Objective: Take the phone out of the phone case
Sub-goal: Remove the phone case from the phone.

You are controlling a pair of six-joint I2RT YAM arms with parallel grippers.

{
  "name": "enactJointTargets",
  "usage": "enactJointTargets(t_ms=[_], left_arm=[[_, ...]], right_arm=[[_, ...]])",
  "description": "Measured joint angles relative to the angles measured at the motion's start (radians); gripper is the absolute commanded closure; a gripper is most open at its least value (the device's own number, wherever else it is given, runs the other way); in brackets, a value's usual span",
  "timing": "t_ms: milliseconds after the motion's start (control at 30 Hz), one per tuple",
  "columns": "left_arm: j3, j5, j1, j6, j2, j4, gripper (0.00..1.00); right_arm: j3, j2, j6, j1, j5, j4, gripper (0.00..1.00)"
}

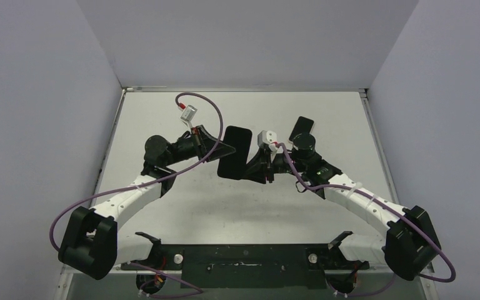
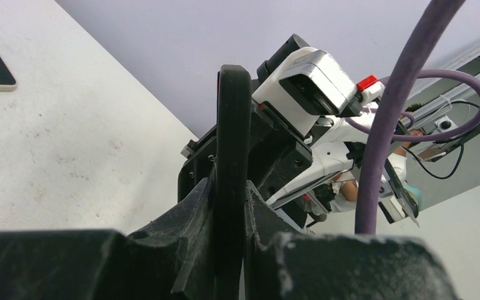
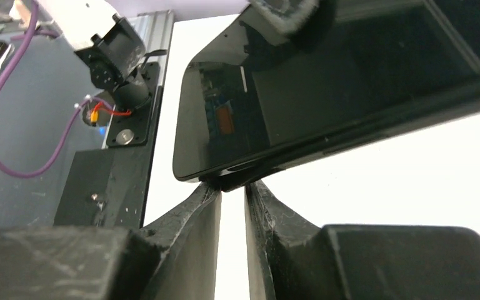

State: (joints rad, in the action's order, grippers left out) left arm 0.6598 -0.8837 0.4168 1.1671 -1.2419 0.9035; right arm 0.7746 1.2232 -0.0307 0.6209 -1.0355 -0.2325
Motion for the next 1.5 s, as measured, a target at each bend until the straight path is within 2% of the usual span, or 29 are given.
enactJointTargets(t_ms=[300, 667, 767, 967, 1067, 1300, 1500], left_arm=[[-0.027, 0.075, 0.0, 0.002, 0.0, 0.046, 1.0], [-0.093, 0.204, 0.022, 0.003, 0.005, 0.114, 1.0], [-0.12, 0.246, 0.029, 0.008, 0.006, 0.145, 1.0], [-0.14, 0.344, 0.042, -0.001, 0.057, 0.05, 1.0], [-0.158, 0.402, 0.061, 0.005, 0.101, 0.008, 1.0], [-0.198, 0.51, 0.072, 0.034, 0.13, -0.051, 1.0], [-0.212, 0.541, 0.063, 0.032, 0.13, -0.085, 1.0]], right_arm=[[-0.069, 0.002, 0.228, -0.016, 0.103, -0.164, 0.92], [-0.116, 0.002, 0.439, -0.036, 0.197, -0.245, 0.87], [-0.117, 0.002, 0.454, -0.038, 0.219, -0.24, 0.8], [-0.144, -0.051, 0.456, -0.043, 0.308, -0.246, 0.5], [-0.192, -0.121, 0.465, -0.045, 0.377, -0.256, 0.41], [-0.271, -0.236, 0.522, -0.043, 0.498, -0.292, 0.37], [-0.273, -0.299, 0.607, -0.035, 0.575, -0.3, 0.34]])
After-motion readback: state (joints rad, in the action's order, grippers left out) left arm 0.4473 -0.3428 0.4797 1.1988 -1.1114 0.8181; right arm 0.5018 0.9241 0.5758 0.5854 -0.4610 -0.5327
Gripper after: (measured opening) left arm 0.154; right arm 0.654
